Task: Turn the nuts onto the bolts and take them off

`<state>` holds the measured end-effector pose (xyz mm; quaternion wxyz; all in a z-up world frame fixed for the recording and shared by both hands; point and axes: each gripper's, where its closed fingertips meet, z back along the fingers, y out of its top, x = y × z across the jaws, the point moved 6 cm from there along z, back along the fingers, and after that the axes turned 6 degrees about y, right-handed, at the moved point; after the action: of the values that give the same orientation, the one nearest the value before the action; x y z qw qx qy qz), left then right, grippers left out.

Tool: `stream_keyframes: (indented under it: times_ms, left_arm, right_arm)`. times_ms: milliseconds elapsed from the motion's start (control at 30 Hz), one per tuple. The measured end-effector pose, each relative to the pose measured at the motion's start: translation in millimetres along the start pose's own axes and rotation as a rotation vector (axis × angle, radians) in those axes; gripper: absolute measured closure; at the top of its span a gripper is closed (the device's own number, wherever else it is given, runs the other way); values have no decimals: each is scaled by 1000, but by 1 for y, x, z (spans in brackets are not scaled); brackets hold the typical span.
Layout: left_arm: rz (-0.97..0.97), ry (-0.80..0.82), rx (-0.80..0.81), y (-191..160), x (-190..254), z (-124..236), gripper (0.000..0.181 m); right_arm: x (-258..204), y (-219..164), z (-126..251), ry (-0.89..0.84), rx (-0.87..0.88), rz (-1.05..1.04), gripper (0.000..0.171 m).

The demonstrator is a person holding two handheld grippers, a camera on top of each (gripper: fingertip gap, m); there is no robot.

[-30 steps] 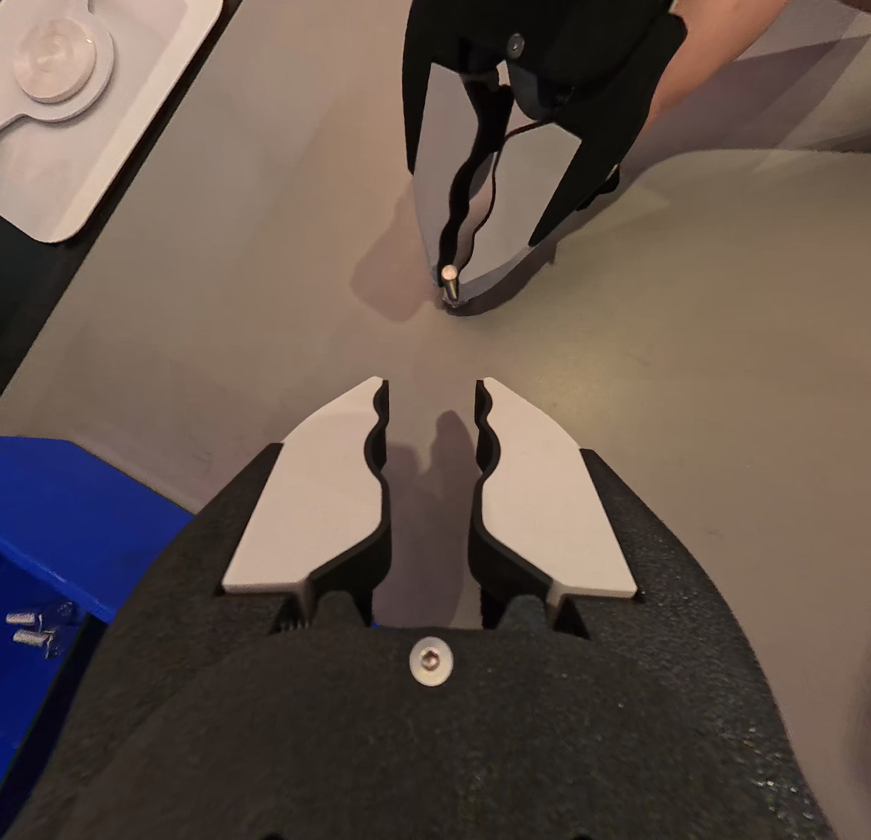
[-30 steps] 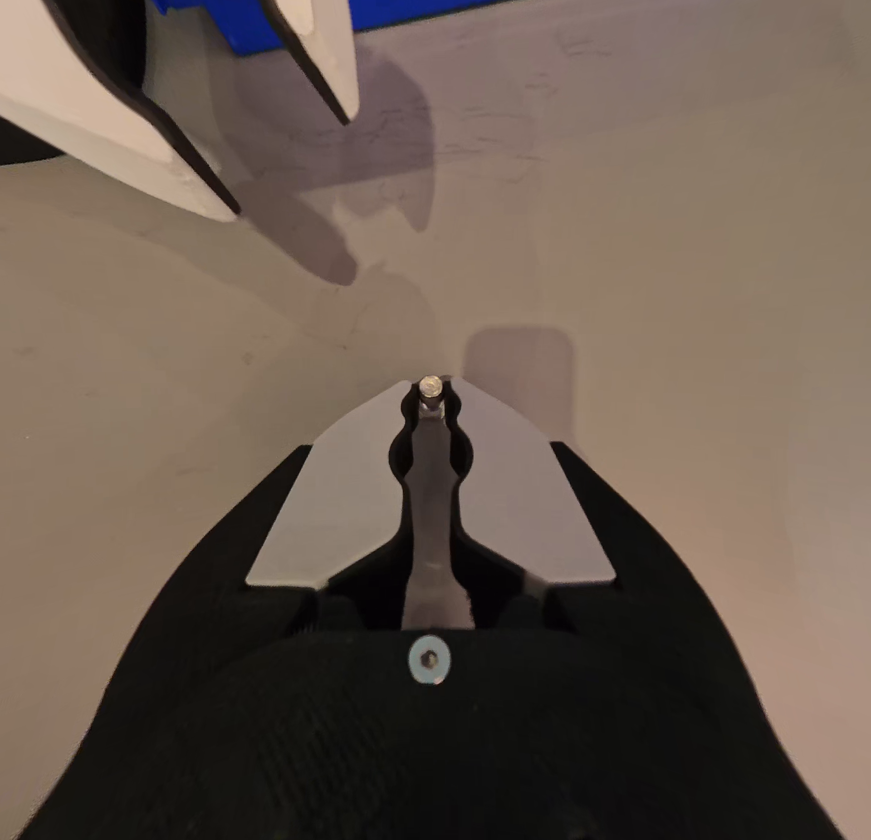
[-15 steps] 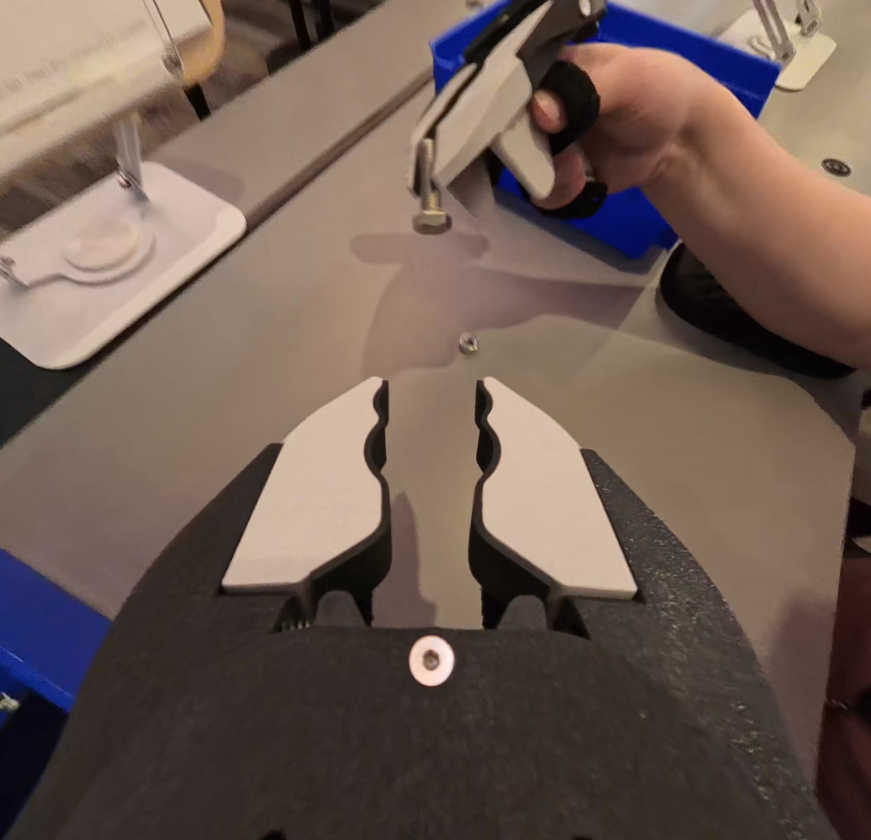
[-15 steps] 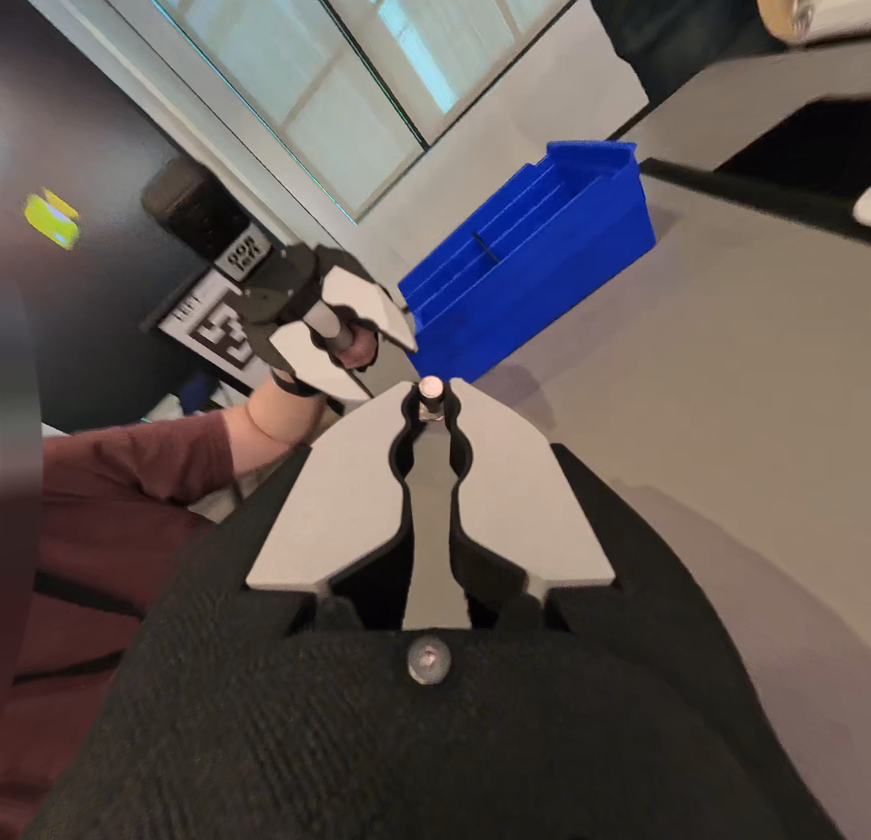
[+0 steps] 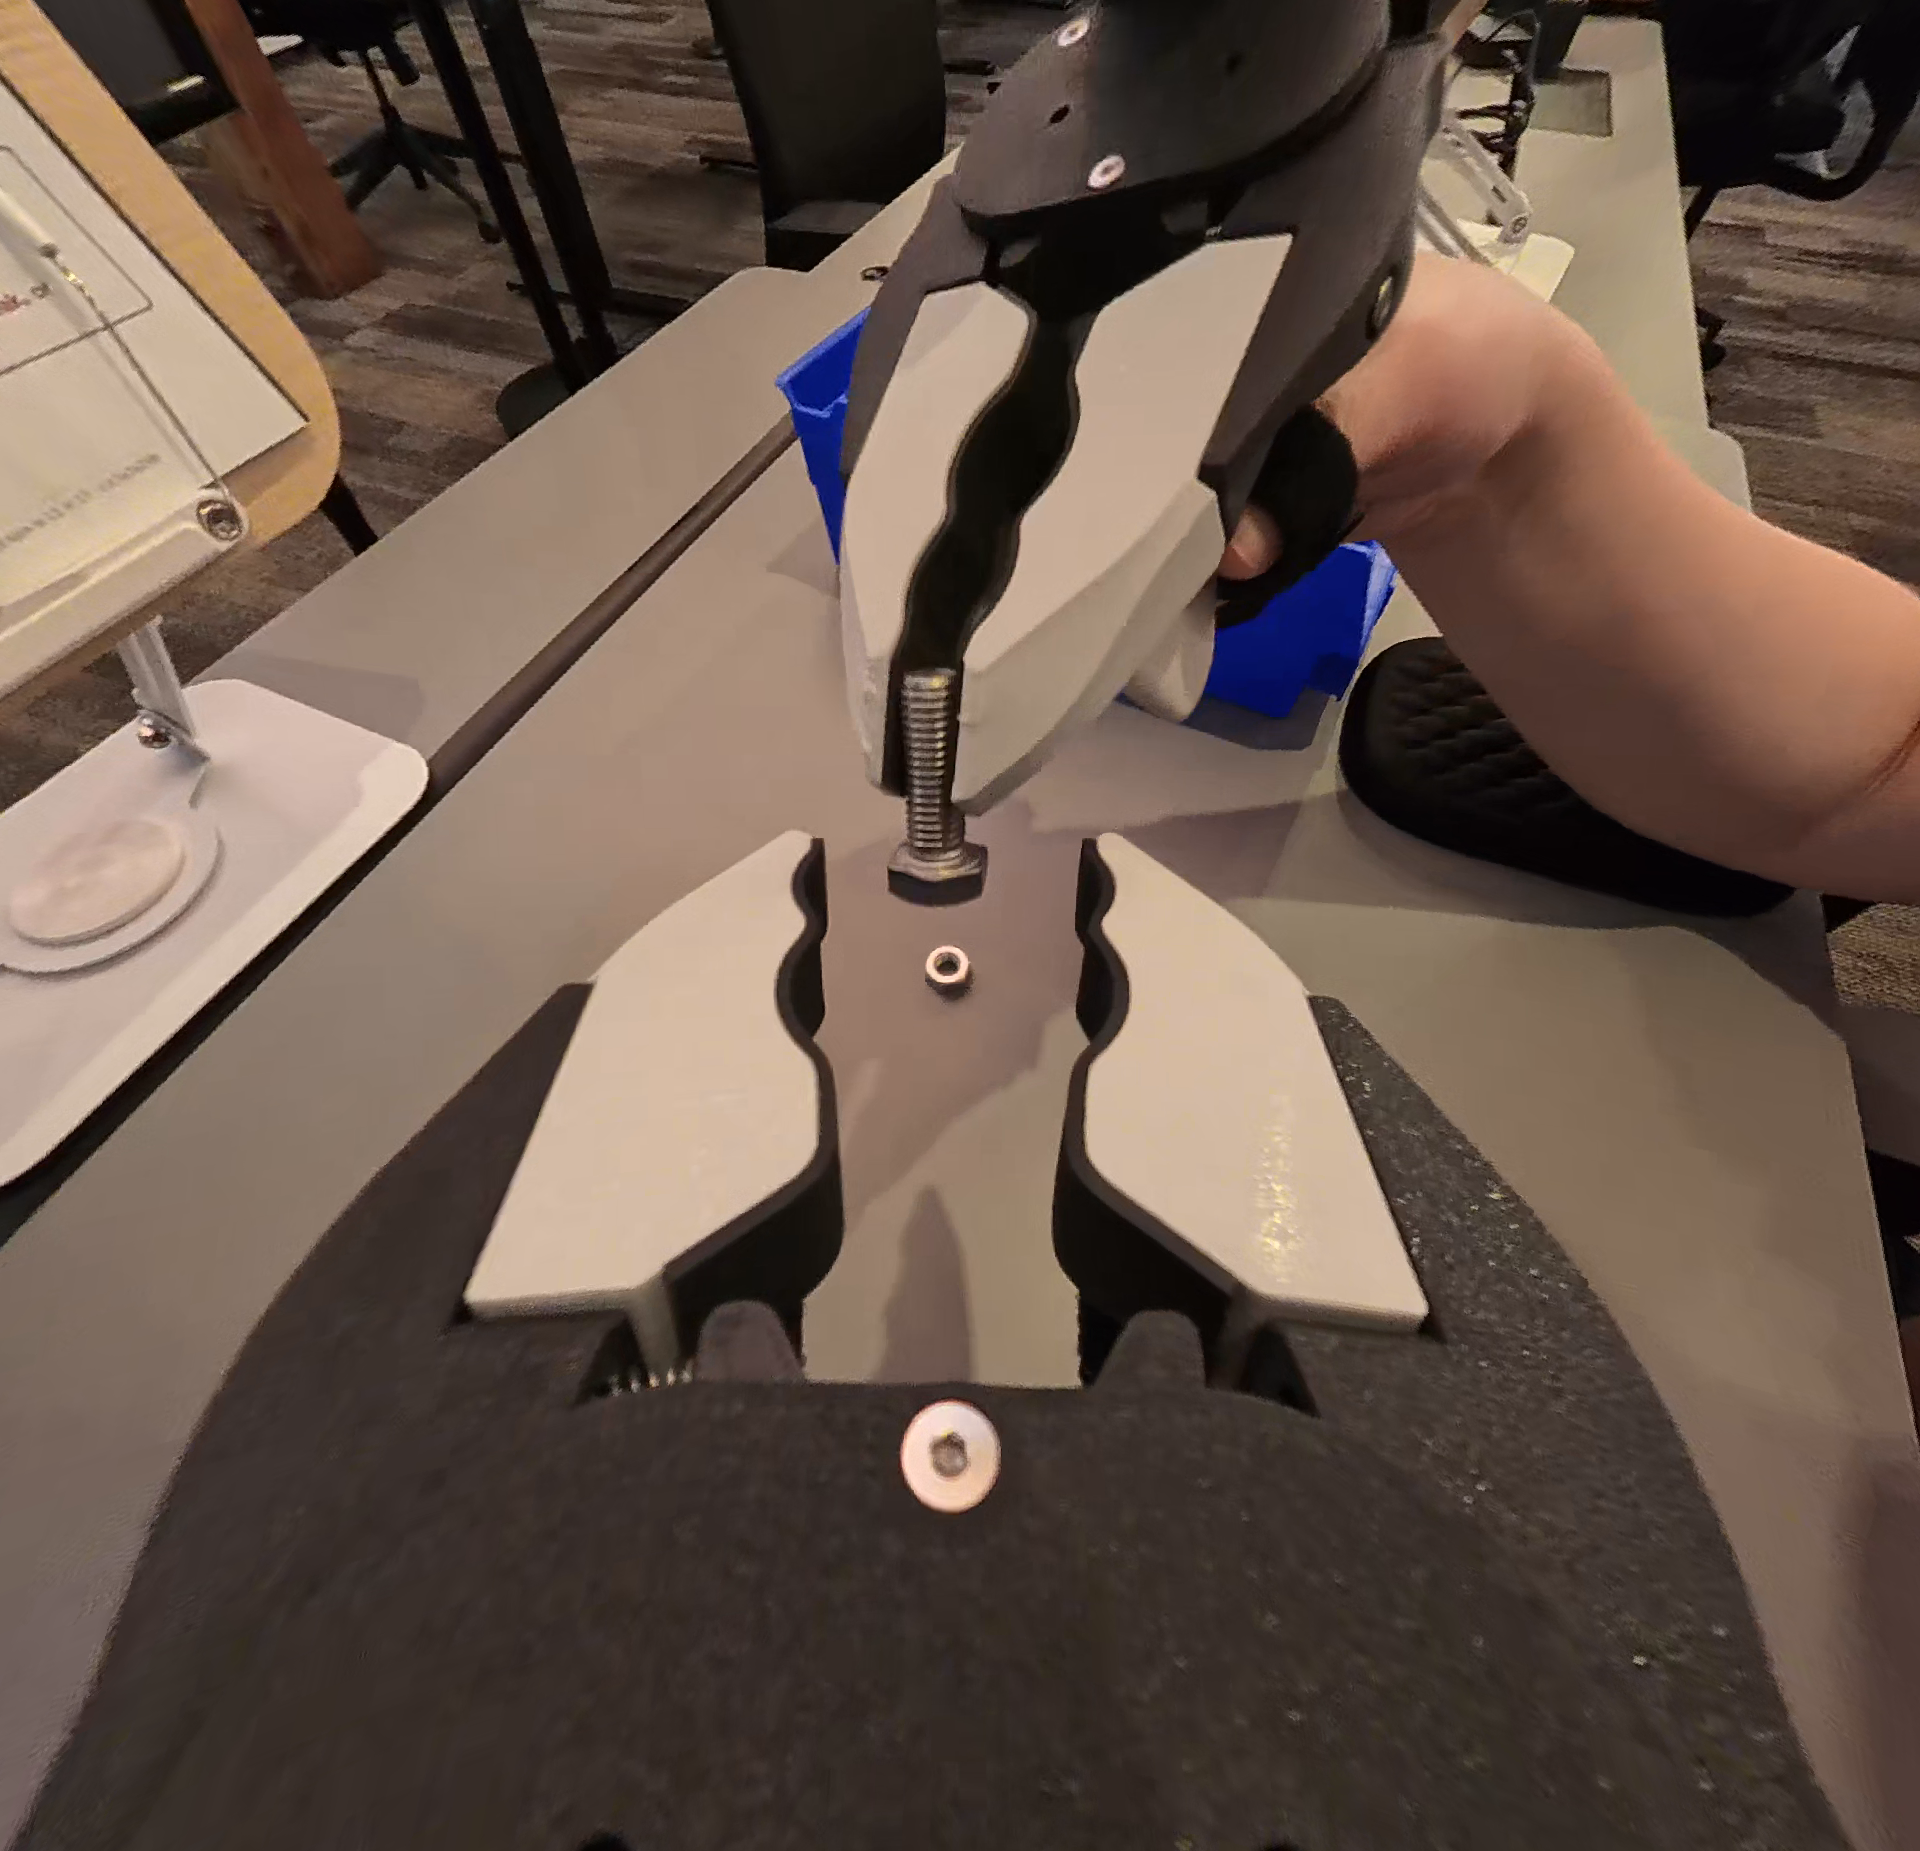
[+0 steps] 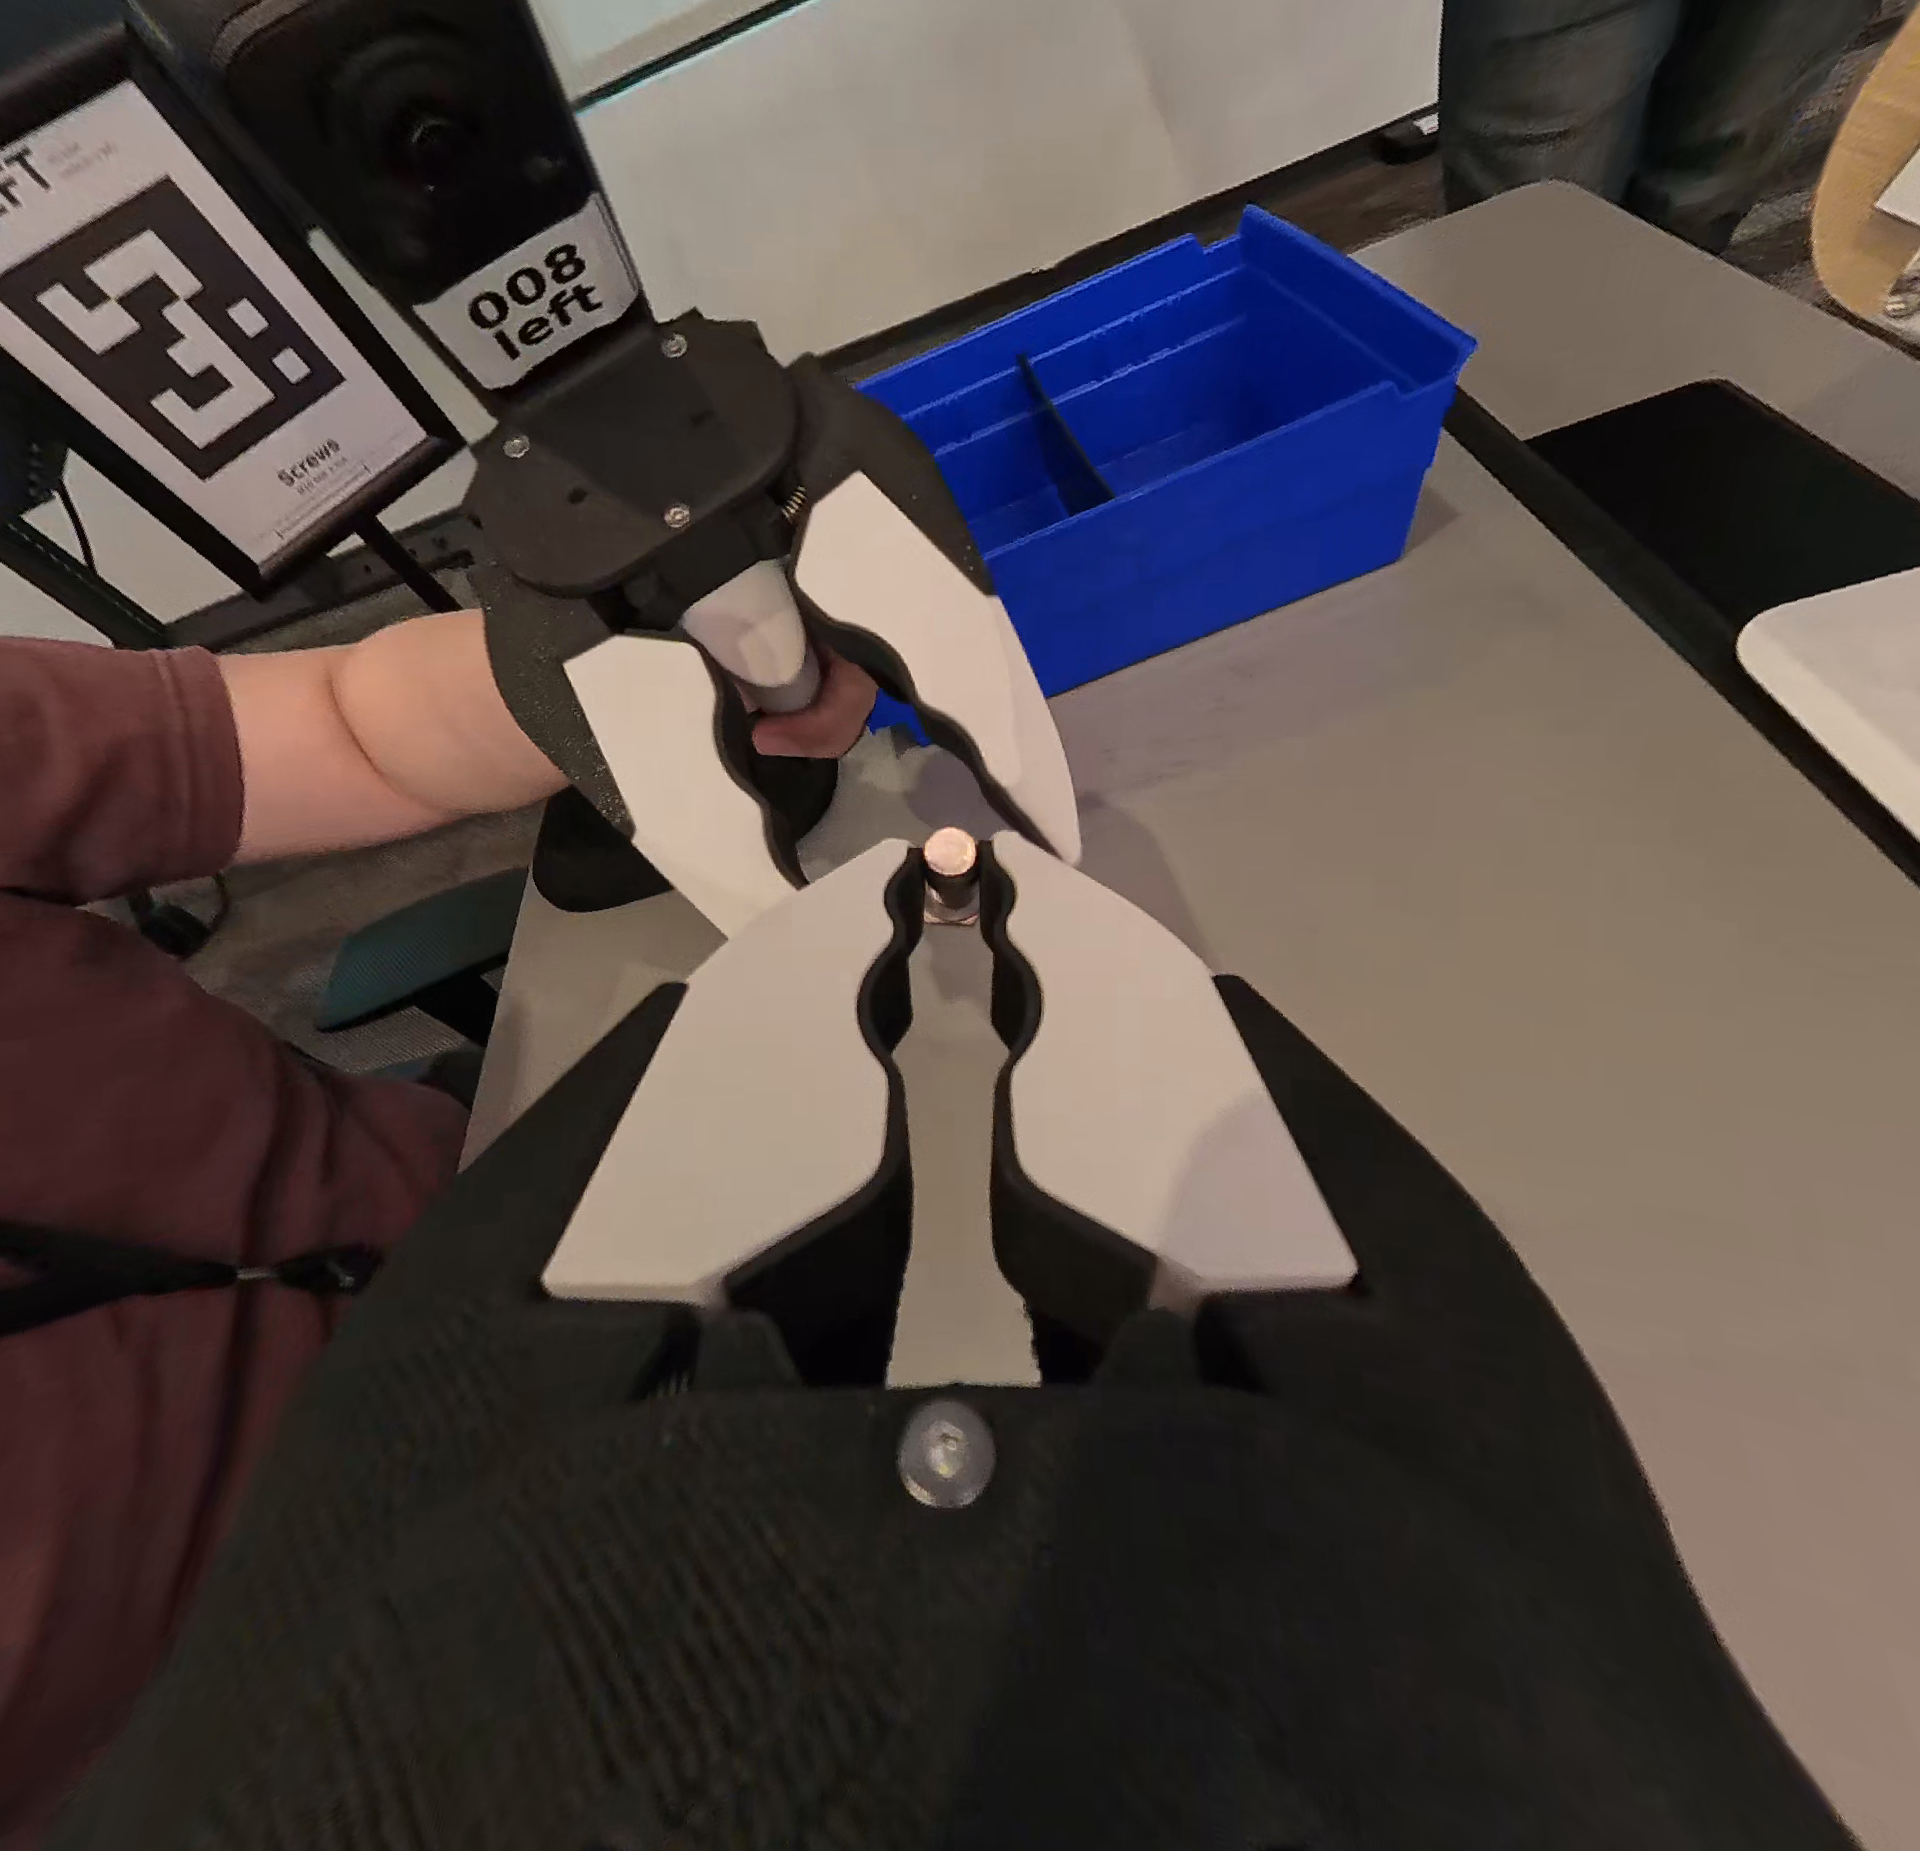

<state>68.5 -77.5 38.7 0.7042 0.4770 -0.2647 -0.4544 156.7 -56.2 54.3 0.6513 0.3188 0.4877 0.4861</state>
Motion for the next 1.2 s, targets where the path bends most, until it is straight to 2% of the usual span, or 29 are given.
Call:
stream_keyframes:
  times_ms: [533,1200]
  left_arm:
    - [-58,-20,23,-13,6,-5,167]
    - [-68,-3,-10,-17,7,-5,167]
  right_arm:
    - [-17,3,-12,-41,-69,124,161]
    - [-16,0,-15,-19,-78,103,161]
